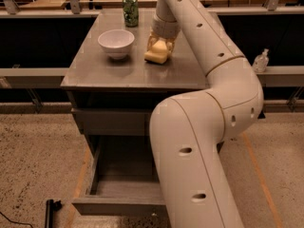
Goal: Place sponge into middle drawer
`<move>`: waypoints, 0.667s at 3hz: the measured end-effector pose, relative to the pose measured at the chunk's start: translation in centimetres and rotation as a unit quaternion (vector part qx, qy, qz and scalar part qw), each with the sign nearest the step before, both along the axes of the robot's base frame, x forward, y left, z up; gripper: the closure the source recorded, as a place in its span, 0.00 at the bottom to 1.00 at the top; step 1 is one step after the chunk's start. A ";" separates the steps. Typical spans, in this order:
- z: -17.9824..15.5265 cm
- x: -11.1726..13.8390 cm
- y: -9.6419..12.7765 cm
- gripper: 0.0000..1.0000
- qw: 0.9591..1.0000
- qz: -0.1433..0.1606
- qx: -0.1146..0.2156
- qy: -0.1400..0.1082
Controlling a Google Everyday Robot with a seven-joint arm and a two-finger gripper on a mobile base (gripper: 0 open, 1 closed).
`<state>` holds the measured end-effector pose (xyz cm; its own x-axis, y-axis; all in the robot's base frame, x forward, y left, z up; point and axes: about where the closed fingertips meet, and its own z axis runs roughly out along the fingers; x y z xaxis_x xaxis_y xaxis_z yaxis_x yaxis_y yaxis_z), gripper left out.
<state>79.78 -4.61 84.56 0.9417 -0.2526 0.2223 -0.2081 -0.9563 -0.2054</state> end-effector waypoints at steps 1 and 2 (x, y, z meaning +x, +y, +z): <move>3.1 -3.5 -1.9 1.00 0.998 -0.017 0.060 0.011; 4.2 -9.1 -2.9 1.00 0.992 -0.037 0.112 0.040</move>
Offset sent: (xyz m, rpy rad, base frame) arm -0.1921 -0.0460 0.0631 0.3524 0.1463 -0.1344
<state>70.64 -7.53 88.79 0.9314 -0.3556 0.0778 -0.2994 -0.8700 -0.3919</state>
